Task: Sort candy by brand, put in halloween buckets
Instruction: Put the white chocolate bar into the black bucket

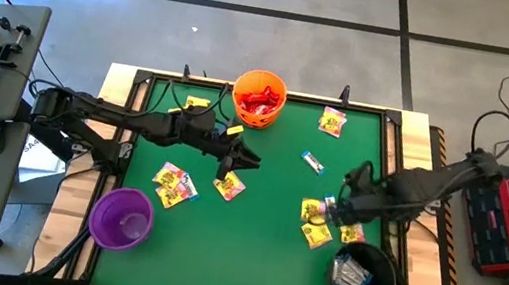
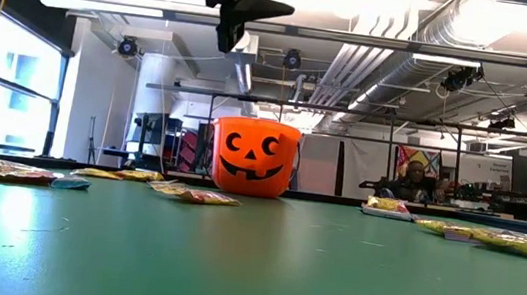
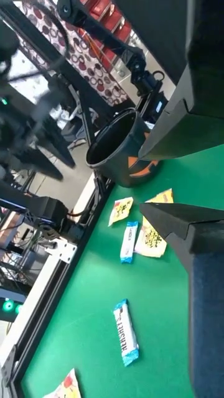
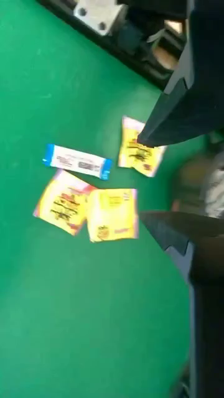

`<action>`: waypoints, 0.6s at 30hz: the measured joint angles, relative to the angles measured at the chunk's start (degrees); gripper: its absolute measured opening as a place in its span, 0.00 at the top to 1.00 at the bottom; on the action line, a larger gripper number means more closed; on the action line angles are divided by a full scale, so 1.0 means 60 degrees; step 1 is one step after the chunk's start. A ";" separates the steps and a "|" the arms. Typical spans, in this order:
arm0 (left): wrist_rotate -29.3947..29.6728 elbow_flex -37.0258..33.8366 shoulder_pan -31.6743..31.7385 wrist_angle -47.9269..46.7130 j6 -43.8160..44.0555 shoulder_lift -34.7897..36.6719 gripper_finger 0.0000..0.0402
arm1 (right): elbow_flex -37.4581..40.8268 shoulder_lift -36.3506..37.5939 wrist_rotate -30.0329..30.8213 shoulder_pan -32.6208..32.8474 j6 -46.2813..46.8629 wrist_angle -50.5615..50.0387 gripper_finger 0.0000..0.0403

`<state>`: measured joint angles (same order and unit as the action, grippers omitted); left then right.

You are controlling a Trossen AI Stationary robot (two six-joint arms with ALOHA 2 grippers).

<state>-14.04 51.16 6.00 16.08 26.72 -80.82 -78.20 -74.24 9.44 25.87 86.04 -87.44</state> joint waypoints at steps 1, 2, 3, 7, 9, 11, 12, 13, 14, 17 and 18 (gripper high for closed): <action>0.0004 0.0000 0.0000 -0.0002 0.0000 0.0000 0.72 | 0.0264 0.0000 -0.0020 -0.0297 -0.0164 0.0219 0.59; 0.0021 0.0000 0.0000 0.0000 0.0000 0.0000 0.72 | 0.0570 0.0000 -0.0075 -0.0599 -0.0298 0.0468 0.59; 0.0029 0.0000 0.0000 0.0000 0.0000 0.0000 0.72 | 0.0901 0.0000 -0.0214 -0.0903 -0.0414 0.0802 0.59; 0.0029 0.0000 -0.0002 0.0000 0.0002 0.0000 0.72 | 0.2538 -0.0004 -0.0966 -0.2073 -0.1327 0.2751 0.58; 0.0040 0.0000 -0.0004 0.0000 0.0004 0.0000 0.72 | 0.3403 -0.0004 -0.1173 -0.2554 -0.1643 0.3601 0.57; 0.0048 0.0000 -0.0004 0.0000 0.0024 0.0000 0.72 | 0.4158 -0.0004 -0.1253 -0.2990 -0.1848 0.4207 0.55; 0.0065 0.0000 -0.0004 0.0000 0.0026 0.0000 0.72 | 0.4495 -0.0007 -0.1260 -0.3192 -0.1887 0.4392 0.54; 0.0066 0.0000 -0.0004 0.0000 0.0022 0.0000 0.72 | 0.4782 -0.0007 -0.1260 -0.3363 -0.1912 0.4549 0.52; 0.0066 0.0000 -0.0004 0.0000 0.0025 0.0000 0.72 | 0.5057 -0.0007 -0.1233 -0.3522 -0.1927 0.4751 0.50; 0.0066 0.0000 -0.0004 -0.0003 0.0022 0.0000 0.72 | 0.5792 -0.0007 -0.1167 -0.3865 -0.1941 0.5588 0.45; 0.0066 0.0000 -0.0004 -0.0004 0.0022 0.0000 0.72 | 0.5999 -0.0007 -0.1147 -0.3941 -0.1952 0.5943 0.44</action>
<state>-13.65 51.16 5.98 16.05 26.85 -80.82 -42.20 -74.28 2.56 2.23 74.32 -51.79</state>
